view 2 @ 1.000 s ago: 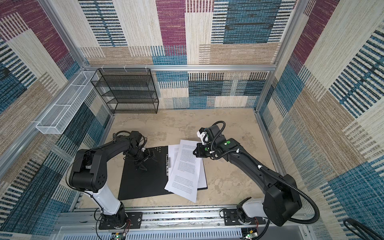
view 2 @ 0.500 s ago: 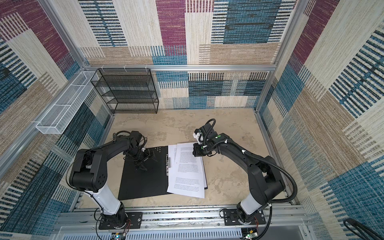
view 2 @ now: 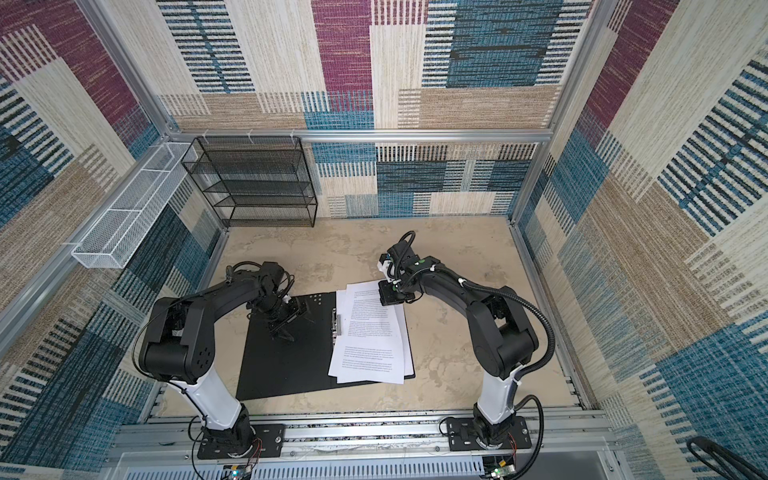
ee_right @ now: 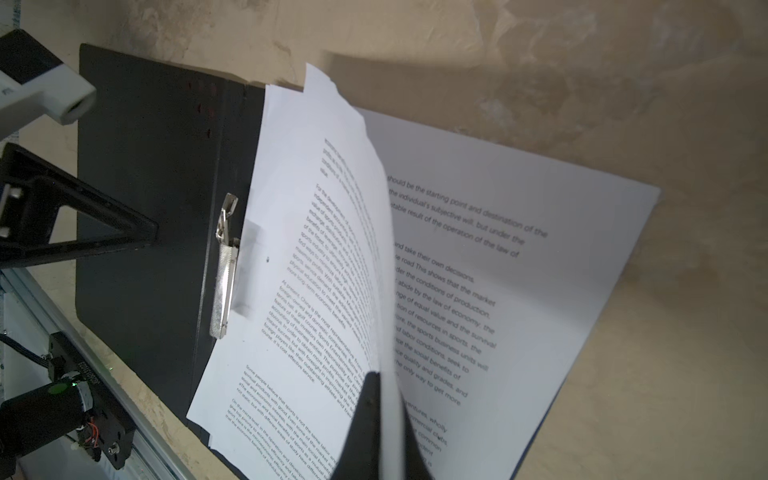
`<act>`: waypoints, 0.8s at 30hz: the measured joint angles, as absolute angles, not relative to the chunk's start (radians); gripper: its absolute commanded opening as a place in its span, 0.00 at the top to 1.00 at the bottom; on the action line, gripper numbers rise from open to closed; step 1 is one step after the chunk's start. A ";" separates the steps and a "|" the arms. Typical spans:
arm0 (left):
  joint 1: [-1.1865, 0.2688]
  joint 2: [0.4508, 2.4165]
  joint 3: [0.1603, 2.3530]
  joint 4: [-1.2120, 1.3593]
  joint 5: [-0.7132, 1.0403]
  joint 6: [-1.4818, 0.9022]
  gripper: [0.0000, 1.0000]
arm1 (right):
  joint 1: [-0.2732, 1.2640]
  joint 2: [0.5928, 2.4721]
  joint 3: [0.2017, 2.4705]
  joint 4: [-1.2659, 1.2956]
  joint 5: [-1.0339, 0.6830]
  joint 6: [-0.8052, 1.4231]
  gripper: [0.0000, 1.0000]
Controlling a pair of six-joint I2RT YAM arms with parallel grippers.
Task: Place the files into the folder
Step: 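Lay the text sheet on the stack and open the right gripper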
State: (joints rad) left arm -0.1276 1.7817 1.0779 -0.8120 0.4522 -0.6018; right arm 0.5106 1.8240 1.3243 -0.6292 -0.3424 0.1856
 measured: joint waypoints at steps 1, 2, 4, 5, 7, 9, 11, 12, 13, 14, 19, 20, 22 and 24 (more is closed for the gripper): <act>-0.128 1.782 1.078 -0.812 0.452 -0.602 0.14 | 0.511 1.834 1.336 -0.631 -0.336 0.181 1.00; -0.128 1.782 1.078 -0.812 0.452 -0.602 0.14 | 0.513 1.842 1.346 -0.635 -0.329 0.177 1.00; -0.128 1.783 1.078 -0.812 0.452 -0.602 0.14 | 0.518 1.861 1.368 -0.645 -0.321 0.166 1.00; -0.128 1.785 1.078 -0.812 0.452 -0.602 0.14 | 0.522 1.868 1.375 -0.647 -0.321 0.160 1.00; -0.128 1.785 1.078 -0.812 0.452 -0.602 0.14 | 0.533 1.882 1.384 -0.651 -0.321 0.153 0.99; -0.128 1.785 1.079 -0.813 0.452 -0.602 0.14 | 0.542 1.893 1.388 -0.652 -0.322 0.146 0.95; -0.128 1.785 1.079 -0.813 0.452 -0.602 0.14 | 0.548 1.901 1.391 -0.654 -0.322 0.141 0.87; -0.128 1.786 1.079 -0.814 0.452 -0.602 0.14 | 0.550 1.906 1.394 -0.655 -0.321 0.141 0.85; -0.128 1.786 1.079 -0.814 0.452 -0.602 0.14 | 0.551 1.908 1.396 -0.656 -0.314 0.138 0.81; -0.128 1.786 1.080 -0.814 0.452 -0.602 0.14 | 0.551 1.908 1.398 -0.657 -0.306 0.138 0.76; -0.128 1.786 1.080 -0.815 0.452 -0.602 0.14 | 0.550 1.898 1.412 -0.660 -0.248 0.150 0.59; -0.128 1.786 1.080 -0.815 0.452 -0.602 0.14 | 0.550 1.896 1.415 -0.660 -0.239 0.150 0.58; -0.128 1.786 1.080 -0.815 0.452 -0.602 0.14 | 0.550 1.899 1.425 -0.660 -0.225 0.154 0.56; -0.128 1.786 1.080 -0.815 0.452 -0.602 0.14 | 0.550 1.908 1.433 -0.659 -0.220 0.157 0.54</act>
State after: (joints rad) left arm -0.1276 1.7863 1.0801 -0.8146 0.4522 -0.6018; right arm 0.5495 1.9079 1.4330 -0.6594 -0.2203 0.1574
